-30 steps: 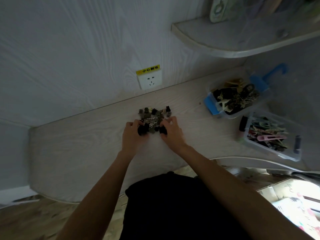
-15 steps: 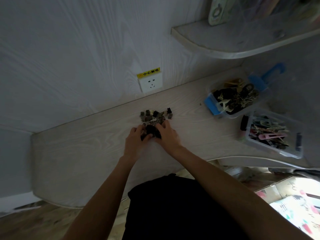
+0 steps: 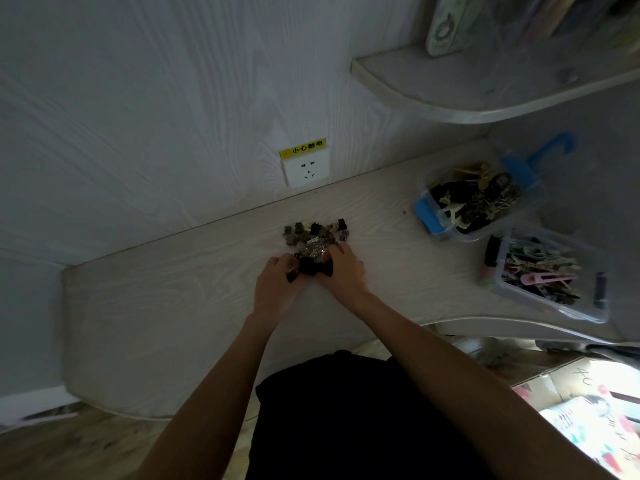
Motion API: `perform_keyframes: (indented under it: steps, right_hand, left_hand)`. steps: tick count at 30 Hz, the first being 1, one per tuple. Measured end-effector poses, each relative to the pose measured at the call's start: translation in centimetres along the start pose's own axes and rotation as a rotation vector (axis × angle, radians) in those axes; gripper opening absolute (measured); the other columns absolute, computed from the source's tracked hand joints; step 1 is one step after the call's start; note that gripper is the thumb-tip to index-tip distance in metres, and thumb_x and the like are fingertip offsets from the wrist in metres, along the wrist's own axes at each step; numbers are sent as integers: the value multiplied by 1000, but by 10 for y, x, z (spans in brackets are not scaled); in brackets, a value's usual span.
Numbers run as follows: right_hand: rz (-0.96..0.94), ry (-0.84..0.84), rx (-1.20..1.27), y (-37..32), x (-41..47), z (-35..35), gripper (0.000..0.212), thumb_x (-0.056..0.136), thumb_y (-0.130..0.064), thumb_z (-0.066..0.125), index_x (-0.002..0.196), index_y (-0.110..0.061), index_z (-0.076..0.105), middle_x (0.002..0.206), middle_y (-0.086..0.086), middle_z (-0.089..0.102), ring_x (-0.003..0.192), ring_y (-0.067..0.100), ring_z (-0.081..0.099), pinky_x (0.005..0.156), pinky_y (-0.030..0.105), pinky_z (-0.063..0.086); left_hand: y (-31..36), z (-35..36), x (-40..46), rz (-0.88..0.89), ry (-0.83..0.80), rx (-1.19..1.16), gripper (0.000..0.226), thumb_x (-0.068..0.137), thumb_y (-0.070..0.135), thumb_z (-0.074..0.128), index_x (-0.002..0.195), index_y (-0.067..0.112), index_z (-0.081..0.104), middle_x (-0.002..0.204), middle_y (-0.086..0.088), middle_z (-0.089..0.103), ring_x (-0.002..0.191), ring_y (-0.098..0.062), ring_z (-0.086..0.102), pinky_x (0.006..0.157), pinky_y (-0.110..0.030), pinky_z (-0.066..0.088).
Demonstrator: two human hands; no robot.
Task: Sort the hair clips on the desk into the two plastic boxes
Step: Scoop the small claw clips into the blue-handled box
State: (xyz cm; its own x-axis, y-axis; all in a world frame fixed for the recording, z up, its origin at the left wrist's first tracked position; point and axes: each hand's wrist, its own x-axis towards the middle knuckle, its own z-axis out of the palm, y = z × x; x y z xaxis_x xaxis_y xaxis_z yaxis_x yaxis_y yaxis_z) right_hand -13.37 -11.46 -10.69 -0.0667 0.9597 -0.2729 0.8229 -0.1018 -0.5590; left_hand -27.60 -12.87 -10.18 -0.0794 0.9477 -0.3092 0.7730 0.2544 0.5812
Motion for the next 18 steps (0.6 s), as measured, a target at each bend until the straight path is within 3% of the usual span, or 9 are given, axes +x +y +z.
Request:
perform_keyframes:
  steps: [4,7,9,12,14,16,18]
  right_hand:
    - [-4,-1,118,6,-2,-6,28,79,-21,68,101,-8,57,116,11,49,94,29,56,79,36,45]
    - [40,1,326,13,-6,-24,28,78,-17,71,100,-6,60,107,12,49,88,28,59,68,41,57]
    - [88,28,494,17,-11,-44,25,78,-14,72,99,-8,60,105,11,49,82,27,63,60,36,60]
    - [105,70,714,22,-22,-80,24,79,-11,71,99,-13,58,110,9,52,78,19,66,59,26,59]
    - [83,132,772,28,-27,-108,24,81,-11,69,101,-15,57,109,8,54,76,13,65,61,27,59]
    - [60,246,727,41,-30,-139,24,83,-12,68,104,-15,58,108,8,55,77,16,64,62,27,59]
    - [38,354,535,60,-26,-168,25,84,-14,67,108,-14,59,112,10,56,88,21,62,65,20,55]
  left_hand:
    - [-5,-7,-2,-49,18,-73,21,81,32,66,96,19,59,99,-4,56,89,-18,54,74,-25,34]
    - [-8,-21,-6,-104,81,-180,20,76,33,71,90,24,59,100,-3,60,90,-17,58,76,-27,41]
    - [-3,-32,-10,-91,123,-238,19,75,33,72,86,27,58,99,-2,62,88,-15,60,77,-28,46]
    - [29,-42,-13,33,142,-344,17,76,28,73,82,27,57,91,1,65,82,-9,62,74,-21,49]
    - [66,-40,-10,146,97,-390,16,78,27,73,82,26,58,84,4,63,77,-4,61,69,-12,46]
    - [109,-29,-1,292,31,-384,16,79,30,71,85,22,58,86,3,64,77,-6,61,70,-10,45]
    - [151,-14,12,431,-59,-367,18,81,33,69,87,21,58,90,-1,64,79,-10,61,73,-18,47]
